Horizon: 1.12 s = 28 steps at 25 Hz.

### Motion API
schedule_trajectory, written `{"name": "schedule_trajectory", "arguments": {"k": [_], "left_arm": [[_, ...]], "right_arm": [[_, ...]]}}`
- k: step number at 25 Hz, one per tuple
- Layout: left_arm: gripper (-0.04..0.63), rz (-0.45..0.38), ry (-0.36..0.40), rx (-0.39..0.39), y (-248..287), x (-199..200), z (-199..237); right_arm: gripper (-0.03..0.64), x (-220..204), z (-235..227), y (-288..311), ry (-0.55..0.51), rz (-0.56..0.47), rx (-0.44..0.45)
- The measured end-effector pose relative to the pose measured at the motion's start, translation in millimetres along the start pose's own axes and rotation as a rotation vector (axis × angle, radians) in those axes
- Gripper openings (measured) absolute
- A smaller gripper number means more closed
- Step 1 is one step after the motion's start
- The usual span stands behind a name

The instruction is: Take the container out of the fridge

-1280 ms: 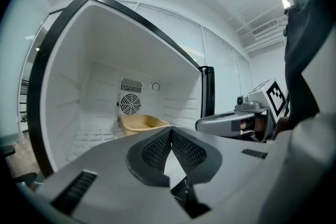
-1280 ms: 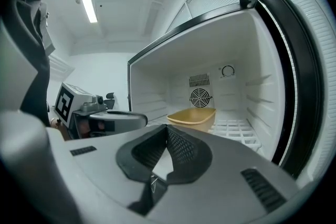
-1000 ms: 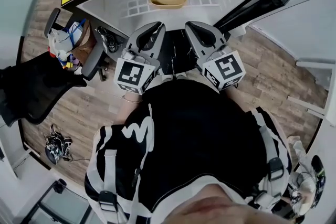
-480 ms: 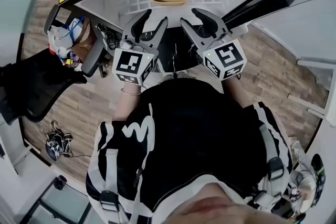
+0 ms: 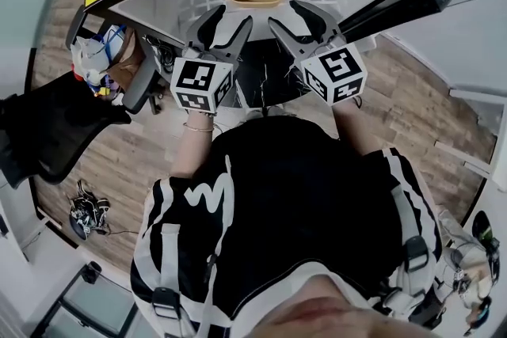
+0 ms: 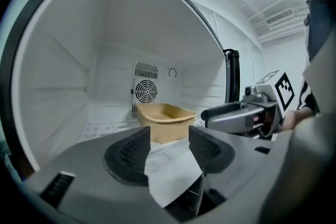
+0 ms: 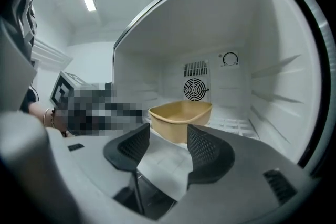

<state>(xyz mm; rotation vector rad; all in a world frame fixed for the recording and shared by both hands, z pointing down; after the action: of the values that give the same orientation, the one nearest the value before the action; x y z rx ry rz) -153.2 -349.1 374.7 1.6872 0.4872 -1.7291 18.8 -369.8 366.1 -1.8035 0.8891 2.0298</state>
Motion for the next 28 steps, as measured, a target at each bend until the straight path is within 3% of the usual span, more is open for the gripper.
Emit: {"name": "schedule_trajectory", "arguments": {"k": [28], "left_arm": [[0.229, 0.073, 0.016, 0.006, 24.8, -1.5, 20.2]], "right_arm": [[0.236, -7.3, -4.3, 38.4, 0.013, 0.049, -0.016]]}}
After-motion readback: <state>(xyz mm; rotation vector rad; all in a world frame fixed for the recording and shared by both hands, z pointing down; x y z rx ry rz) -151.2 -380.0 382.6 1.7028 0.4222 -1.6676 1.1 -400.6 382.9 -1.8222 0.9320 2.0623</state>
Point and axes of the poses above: the fingertips, and each gripper's own axes: y forward along the fingers, z to its left, x out of its top, the point moved 8 cm from there along -y, backward along the fingers, and after that the axes turned 13 degrees about -x, right-handed, at the moved point
